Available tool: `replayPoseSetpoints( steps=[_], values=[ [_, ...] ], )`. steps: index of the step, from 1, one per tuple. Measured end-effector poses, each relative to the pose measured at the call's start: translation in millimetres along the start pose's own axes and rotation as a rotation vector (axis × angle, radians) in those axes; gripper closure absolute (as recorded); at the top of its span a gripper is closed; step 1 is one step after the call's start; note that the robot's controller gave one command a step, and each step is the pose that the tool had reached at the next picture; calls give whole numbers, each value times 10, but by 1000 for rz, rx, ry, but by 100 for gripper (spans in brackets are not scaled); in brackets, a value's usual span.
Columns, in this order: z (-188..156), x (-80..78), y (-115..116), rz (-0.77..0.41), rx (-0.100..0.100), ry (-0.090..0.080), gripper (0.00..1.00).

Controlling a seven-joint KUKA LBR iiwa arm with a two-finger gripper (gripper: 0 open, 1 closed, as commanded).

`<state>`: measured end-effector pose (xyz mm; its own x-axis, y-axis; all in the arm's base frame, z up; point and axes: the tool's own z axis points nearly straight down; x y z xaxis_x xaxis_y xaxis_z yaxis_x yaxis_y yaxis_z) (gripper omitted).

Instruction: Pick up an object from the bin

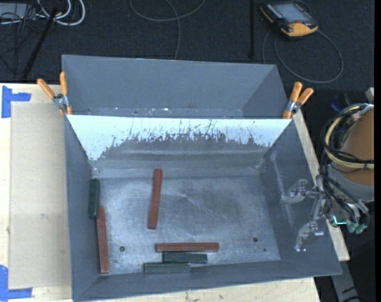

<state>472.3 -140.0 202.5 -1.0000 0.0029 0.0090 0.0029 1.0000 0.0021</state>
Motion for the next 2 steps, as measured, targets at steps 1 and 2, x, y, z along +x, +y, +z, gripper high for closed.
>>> replayPoseSetpoints(
  steps=[1,2],
  values=[
    [-34,-18,6,-4,2,-7,0],
    [360,-42,86,-66,3,-13,0]
  ],
)
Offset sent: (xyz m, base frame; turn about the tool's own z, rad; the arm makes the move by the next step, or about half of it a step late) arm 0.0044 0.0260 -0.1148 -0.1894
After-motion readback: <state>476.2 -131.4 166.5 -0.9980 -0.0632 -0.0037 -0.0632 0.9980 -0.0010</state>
